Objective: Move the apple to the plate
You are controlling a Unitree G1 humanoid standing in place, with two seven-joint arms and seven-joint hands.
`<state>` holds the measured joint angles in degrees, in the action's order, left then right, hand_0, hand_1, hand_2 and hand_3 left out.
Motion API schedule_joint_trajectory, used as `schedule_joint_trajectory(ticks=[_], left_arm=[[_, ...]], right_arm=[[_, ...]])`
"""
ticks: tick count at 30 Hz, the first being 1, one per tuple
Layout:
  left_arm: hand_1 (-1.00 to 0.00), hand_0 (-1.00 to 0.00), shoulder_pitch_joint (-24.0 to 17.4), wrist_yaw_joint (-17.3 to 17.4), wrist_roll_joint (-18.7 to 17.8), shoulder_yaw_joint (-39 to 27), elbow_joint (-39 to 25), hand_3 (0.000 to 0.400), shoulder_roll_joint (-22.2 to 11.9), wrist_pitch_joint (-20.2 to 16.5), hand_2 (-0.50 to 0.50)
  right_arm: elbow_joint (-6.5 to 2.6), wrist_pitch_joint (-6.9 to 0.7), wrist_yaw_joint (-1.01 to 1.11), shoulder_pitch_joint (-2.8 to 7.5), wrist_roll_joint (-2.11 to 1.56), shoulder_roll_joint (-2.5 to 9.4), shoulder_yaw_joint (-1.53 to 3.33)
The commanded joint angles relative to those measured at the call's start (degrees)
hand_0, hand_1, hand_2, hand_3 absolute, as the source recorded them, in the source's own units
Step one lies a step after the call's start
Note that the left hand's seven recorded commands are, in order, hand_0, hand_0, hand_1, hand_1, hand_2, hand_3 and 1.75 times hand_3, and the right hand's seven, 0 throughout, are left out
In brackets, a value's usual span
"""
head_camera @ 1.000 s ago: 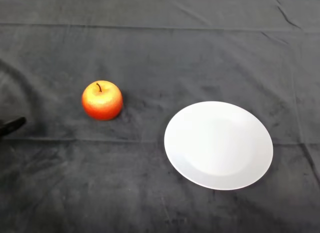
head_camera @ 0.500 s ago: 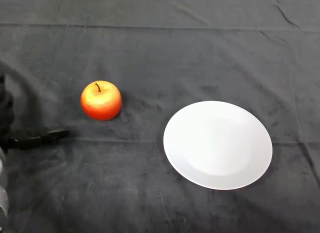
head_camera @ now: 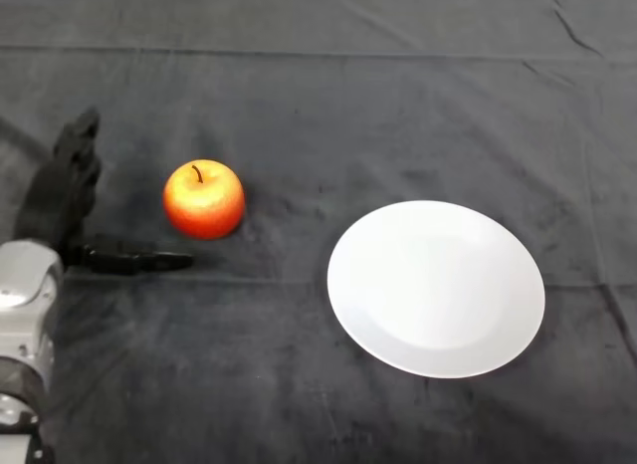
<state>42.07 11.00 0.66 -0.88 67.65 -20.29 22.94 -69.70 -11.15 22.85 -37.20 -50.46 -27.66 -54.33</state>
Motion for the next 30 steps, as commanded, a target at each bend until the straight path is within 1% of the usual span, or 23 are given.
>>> schedule_joint_trajectory(ticks=[1,16,25,30], left_arm=[[0.0,0.0,3.2,0.0,1.9,1.1,-1.1,0.0,0.2,-1.2,0.0],[0.0,0.0,5.3,-2.3,6.9,5.8,0.0,0.0,2.2,-4.4,0.0],[0.0,0.0,6.4,-3.2,9.0,7.8,0.5,0.0,2.8,-6.3,0.0],[-0.04,0.0,6.9,-3.6,10.0,8.7,0.7,0.014,2.7,-7.2,0.02]], right_arm=[[0.5,0.5,0.07,-0.23,-1.01,-0.9,-0.1],[0.5,0.49,0.06,-0.23,-1.03,-0.9,-0.1],[0.49,0.49,0.07,-0.23,-1.04,-0.91,-0.1],[0.48,0.49,0.07,-0.23,-1.04,-0.91,-0.1]])
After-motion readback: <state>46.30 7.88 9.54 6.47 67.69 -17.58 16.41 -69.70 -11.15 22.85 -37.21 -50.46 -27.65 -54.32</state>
